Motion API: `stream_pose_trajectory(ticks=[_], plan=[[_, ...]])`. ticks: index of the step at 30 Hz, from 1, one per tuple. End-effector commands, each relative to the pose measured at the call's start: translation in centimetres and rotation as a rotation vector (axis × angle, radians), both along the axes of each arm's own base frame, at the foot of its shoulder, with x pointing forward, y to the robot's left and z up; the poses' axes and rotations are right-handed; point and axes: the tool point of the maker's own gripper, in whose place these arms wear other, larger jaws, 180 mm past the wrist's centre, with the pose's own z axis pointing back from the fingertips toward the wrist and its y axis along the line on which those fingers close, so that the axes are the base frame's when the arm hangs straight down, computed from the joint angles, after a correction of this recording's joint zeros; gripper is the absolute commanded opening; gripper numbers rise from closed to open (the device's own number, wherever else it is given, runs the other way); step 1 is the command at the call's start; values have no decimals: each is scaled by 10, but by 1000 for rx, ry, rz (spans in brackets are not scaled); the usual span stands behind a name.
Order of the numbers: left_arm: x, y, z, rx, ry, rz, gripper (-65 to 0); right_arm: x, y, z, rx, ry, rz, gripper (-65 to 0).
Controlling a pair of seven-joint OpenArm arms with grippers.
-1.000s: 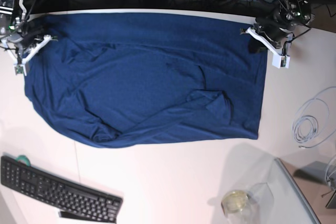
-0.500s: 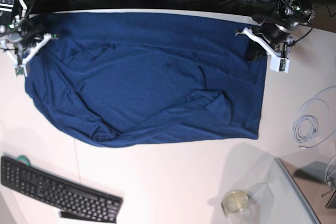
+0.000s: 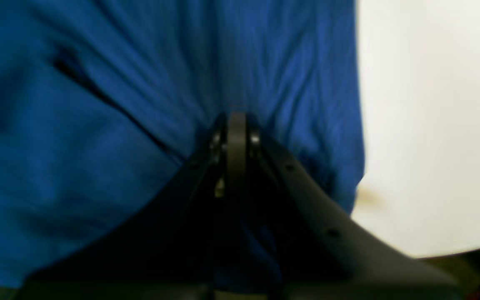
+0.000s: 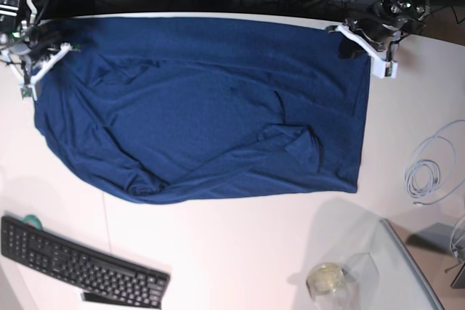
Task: Layout the t-shirt on the table in an organized manner, then fold the t-shirt properly
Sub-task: 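Pull the held shirt edge taut with both grippers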
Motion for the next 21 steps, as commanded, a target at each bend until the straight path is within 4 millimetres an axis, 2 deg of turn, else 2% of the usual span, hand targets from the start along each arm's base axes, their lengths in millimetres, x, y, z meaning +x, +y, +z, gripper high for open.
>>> stream_pose_trajectory(ticks=[1, 5, 8, 13, 17, 21], plan=[[2, 10, 7, 16, -26, 13, -650, -1, -14, 3, -30, 7, -12, -650], [-5, 26, 9, 44, -18, 35, -650, -8, -15, -2, -26, 25, -19, -650], [-8, 29, 9, 50, -8, 37, -650, -17, -15, -4, -27, 41, -17, -650], [-23, 28, 3, 40, 24, 40, -650, -17, -14, -1, -31, 32, -12, -650], [-9, 25, 27, 73, -47, 11, -650, -11, -14, 5, -38, 13, -4, -650], [10, 9, 52, 80, -136, -9, -650, -2, -13, 15, -51, -22, 8, -650]])
